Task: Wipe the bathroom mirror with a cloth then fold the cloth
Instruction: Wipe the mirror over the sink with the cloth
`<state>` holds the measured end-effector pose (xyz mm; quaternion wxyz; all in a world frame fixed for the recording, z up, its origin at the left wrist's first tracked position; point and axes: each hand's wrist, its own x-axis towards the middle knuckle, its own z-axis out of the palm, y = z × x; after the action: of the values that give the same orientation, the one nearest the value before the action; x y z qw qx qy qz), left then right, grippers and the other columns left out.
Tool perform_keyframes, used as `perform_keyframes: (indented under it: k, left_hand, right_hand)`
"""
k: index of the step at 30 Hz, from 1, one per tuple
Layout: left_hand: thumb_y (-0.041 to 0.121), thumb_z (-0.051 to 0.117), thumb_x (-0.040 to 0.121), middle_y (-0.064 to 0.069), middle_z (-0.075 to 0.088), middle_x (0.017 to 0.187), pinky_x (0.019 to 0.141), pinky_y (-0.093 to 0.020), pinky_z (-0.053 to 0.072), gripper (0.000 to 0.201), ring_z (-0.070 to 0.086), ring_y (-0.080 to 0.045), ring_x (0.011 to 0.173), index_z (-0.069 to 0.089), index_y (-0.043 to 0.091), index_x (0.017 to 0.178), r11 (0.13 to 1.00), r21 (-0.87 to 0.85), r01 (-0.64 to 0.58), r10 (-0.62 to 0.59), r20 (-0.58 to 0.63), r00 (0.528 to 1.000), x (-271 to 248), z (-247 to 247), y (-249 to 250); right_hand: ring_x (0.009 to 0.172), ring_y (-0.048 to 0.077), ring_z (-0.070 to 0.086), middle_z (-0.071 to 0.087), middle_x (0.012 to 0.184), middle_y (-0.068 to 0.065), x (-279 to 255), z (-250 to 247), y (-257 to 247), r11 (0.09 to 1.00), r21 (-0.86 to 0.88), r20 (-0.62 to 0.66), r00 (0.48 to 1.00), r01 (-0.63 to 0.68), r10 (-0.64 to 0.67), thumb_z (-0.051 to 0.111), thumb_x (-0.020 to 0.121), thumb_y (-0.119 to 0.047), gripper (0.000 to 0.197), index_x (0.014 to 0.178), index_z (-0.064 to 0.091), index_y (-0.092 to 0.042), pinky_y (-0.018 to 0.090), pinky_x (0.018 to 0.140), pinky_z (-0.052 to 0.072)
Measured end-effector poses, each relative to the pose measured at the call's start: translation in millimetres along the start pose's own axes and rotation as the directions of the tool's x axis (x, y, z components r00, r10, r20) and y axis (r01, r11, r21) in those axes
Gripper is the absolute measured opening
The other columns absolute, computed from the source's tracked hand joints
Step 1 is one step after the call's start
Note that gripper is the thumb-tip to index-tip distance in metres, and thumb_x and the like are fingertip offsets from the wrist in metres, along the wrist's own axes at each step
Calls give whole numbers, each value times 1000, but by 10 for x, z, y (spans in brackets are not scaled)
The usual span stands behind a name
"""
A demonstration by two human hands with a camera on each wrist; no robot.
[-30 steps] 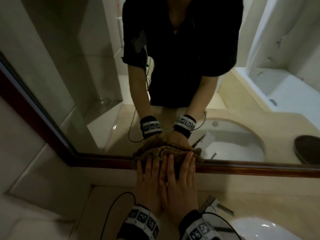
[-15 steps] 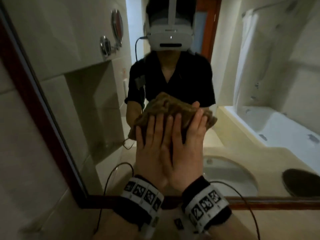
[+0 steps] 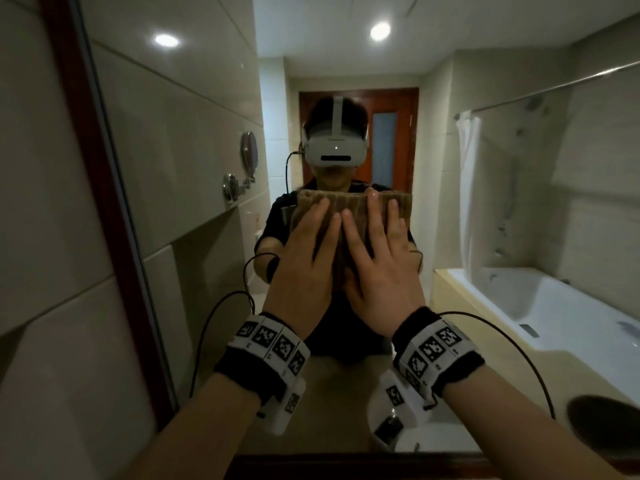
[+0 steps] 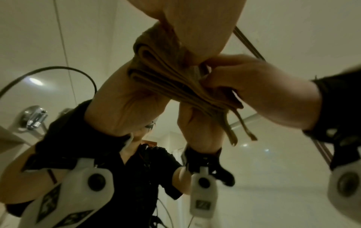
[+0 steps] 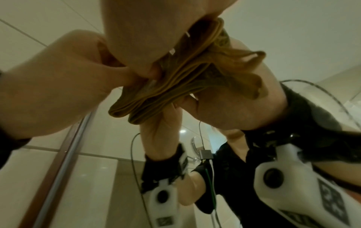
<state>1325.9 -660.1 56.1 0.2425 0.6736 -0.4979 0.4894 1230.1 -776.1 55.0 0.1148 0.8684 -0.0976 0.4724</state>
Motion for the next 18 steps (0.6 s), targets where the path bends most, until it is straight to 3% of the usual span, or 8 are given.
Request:
perform_keyframes:
  k: [3, 6, 8, 11, 18]
  left_hand:
    - [27, 47, 100, -22, 17, 160, 122, -45, 22, 63, 17, -33, 150, 25, -1, 152, 991, 128, -33, 21, 91, 996, 26, 66, 9]
    - [37, 38, 100, -18, 5, 163, 123, -47, 13, 70, 2, -30, 152, 11, 4, 156, 982, 190, 4, -33, 149, 988, 6, 140, 7]
    - [40, 33, 98, -18, 3, 163, 122, -48, 14, 73, 1, -31, 152, 7, 5, 156, 979, 204, 25, -56, 152, 987, 4, 163, 19]
    - [33, 28, 100, -18, 6, 163, 122, -47, 15, 65, 3, -29, 152, 13, 4, 156, 986, 160, 44, -63, 117, 991, 7, 164, 8]
    - [36, 26, 100, -19, 0, 163, 123, -46, 12, 67, 0, -30, 152, 9, 5, 157, 976, 212, 49, -78, 132, 988, 114, 98, -76]
  right_hand:
    - [147, 38, -7, -1, 159, 21, 24, -41, 33, 1000, -11, -27, 1000, 1, -1, 50, 91, -31, 71, 153, 20, -14, 51, 119, 4]
    - [147, 37, -4, 1, 159, 21, 0, -24, -114, 998, 66, -133, 991, -14, 23, 50, 89, -18, 73, 152, 16, -7, 51, 120, 6]
    - [148, 32, -6, 1, 160, 16, 2, 47, -207, 995, 104, -125, 992, -14, 27, 48, 89, -16, 73, 152, 12, -5, 47, 120, 4]
    - [148, 26, -7, 0, 160, 17, 59, 135, -166, 993, 72, -83, 992, -94, 100, 40, 95, -23, 68, 152, 10, -2, 41, 122, 2]
    - [148, 27, -9, -4, 160, 15, 255, 170, -155, 989, -47, -108, 985, -140, 134, 41, 96, -36, 73, 154, 4, -9, 41, 121, -1]
